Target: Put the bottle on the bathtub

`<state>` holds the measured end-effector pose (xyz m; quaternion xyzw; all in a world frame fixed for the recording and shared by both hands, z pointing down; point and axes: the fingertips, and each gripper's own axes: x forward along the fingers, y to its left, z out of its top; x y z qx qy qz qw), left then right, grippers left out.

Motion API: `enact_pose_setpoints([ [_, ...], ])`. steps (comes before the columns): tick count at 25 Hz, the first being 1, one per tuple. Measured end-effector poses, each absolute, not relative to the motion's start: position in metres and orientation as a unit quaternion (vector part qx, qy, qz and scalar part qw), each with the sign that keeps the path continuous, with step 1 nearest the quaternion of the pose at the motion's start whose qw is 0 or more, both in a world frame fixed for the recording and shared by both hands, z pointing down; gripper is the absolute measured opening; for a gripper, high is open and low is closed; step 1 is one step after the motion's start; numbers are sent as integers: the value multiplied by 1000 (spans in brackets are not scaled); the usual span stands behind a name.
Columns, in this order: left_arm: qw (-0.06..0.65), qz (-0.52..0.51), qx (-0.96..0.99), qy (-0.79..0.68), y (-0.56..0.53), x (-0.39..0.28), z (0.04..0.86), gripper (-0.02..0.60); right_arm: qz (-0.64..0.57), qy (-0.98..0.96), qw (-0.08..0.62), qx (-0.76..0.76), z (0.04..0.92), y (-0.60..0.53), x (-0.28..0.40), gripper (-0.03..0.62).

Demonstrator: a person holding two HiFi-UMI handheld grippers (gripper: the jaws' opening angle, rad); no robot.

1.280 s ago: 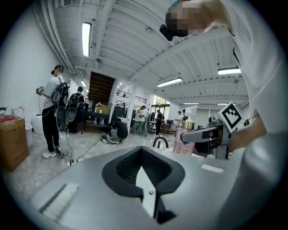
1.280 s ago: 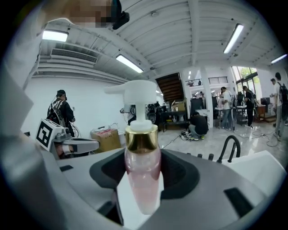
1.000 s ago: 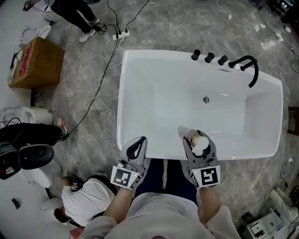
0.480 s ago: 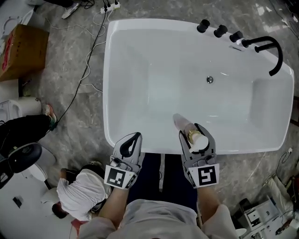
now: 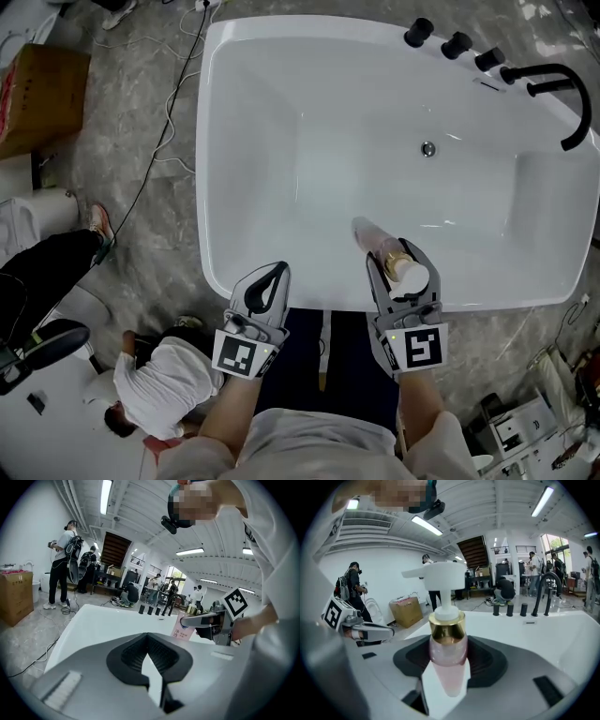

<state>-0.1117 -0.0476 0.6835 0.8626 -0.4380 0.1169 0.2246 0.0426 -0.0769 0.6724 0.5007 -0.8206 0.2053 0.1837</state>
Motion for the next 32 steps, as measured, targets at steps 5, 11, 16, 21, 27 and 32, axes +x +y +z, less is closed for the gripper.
enact_pose_setpoints([
  [5,221,116,862,-441,-56,-115,683,-5,210,-818,179,505,676,-96,45,216],
  [11,227,123,861,-439,-64,-113,686,-5,207,-822,164,505,684,-146,51,216],
  [16,239,128,855,-442,-66,-120,689,-5,182,-828,171,502,691,-213,51,216],
  [21,241,133,853,-443,-68,-123,690,-5,185,-819,173,514,689,-291,58,216],
  [27,242,139,852,-444,-71,-132,692,-5,170,-814,187,524,689,-374,57,216],
  [32,236,132,852,-448,-68,-137,693,-5,167,-806,175,540,682,-426,62,216],
])
